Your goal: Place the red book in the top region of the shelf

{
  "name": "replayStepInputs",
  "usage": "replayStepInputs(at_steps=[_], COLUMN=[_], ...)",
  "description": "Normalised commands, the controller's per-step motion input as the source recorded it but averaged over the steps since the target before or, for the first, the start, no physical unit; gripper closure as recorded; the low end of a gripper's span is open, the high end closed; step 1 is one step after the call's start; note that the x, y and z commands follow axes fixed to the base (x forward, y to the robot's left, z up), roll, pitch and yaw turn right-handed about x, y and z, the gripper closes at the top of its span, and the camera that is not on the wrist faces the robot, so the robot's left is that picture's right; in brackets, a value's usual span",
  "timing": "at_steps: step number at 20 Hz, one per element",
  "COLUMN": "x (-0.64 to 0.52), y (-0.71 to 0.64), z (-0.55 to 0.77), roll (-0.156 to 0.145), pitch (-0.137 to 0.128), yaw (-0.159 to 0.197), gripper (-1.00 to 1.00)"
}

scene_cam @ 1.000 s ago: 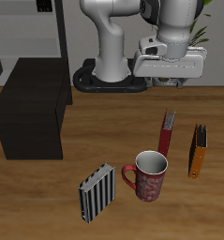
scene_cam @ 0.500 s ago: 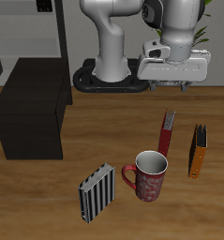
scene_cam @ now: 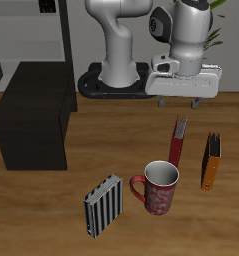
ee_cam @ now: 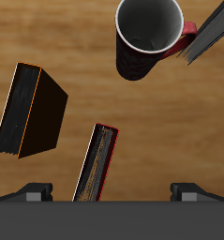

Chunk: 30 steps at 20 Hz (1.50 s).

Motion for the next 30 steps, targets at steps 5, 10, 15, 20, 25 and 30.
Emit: replayStepInputs(at_steps=[5,10,15,20,25,30], x=[0.01,0.06,0.02,0.01,0.04,0.08], y=[0.09,-0.06,-0.02,0.04,0.01,-0.08], z=[-0.32,-0.27,-0.20,-0.21,-0.28,-0.26], roll=[0.018,-0.018,0.001,0.012,0.004,-0.004], pitch=[-0.020,0.014,0.013,0.009,0.039,0.058], yaw=[-0.009,-0.026,-0.026,0.005,-0.011,-0.011], gripper=[-1.00,-1.00,-1.00,-1.00,-1.00,-1.00])
